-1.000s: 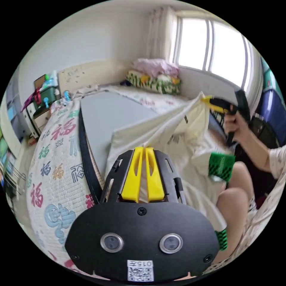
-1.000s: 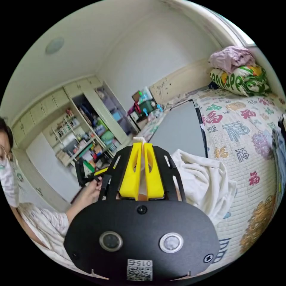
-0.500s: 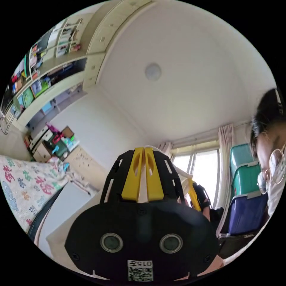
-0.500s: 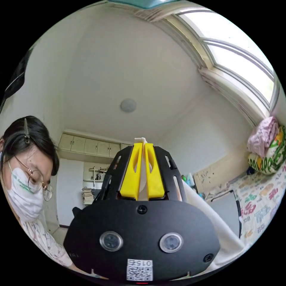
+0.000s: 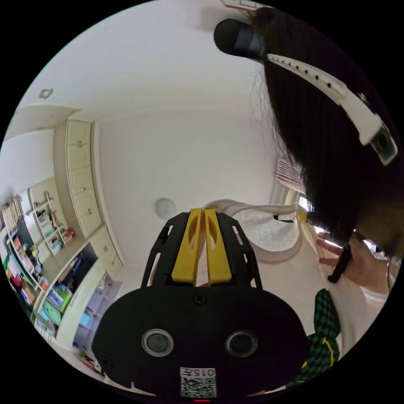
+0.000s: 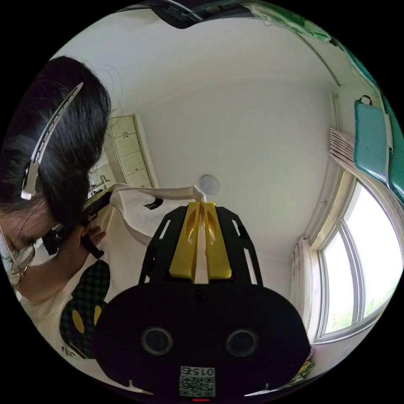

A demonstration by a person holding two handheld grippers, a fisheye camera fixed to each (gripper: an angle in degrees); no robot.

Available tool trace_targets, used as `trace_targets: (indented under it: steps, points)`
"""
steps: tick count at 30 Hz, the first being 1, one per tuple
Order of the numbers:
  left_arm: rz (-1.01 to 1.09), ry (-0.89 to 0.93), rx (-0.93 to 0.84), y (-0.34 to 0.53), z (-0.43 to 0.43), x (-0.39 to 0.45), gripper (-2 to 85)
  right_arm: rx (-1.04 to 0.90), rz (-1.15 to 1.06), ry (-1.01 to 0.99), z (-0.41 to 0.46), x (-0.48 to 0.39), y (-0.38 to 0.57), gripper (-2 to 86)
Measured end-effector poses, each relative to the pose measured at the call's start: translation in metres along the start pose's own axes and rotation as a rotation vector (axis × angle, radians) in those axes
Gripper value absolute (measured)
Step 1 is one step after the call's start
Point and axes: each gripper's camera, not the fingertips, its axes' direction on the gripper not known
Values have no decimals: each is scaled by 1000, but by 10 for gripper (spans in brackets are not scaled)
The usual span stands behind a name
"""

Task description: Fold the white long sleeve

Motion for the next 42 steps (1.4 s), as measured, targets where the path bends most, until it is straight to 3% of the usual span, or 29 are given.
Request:
trace_targets:
  steps: [5,10,16,18,20,22,24,25,29,33,37,42]
  points:
    - [82,67,2,7,40,4,-7,-68,16,-40,48,5,31,-5]
    - [136,82,-128,111,88,13,-7,-230,138,-106,124,23,128,-3]
    - [101,104,-482,403,154,15,1,-569,337,-160,265,64,355,8]
    - [94,31,-652,568,175,16,17,-720,435,-239,331,76,460,20]
    - [133,2,-807,705,187,17,63,-1080,724,-365,399,94,599,47]
    - [29,4,-1122,877,184,-3,119,-1096,889,-388,392,102,647,57]
    - [-79,50,-1369,976,161,-16,140,-1014,939,-421,360,101,662,67]
    - [-94,104,-1505,1023,138,-14,149,-1064,933,-461,342,95,669,76]
    - [-14,216,-1638,1078,35,0,156,-1491,805,-646,258,59,673,96]
    - [-77,274,-1660,1052,-56,-44,154,-1639,895,-816,167,40,635,104]
    - [-282,268,-1837,1034,-120,-102,155,-1745,913,-777,111,22,584,134]
    - [-183,383,-2054,1034,-200,-61,167,-1925,846,-742,107,-10,575,155]
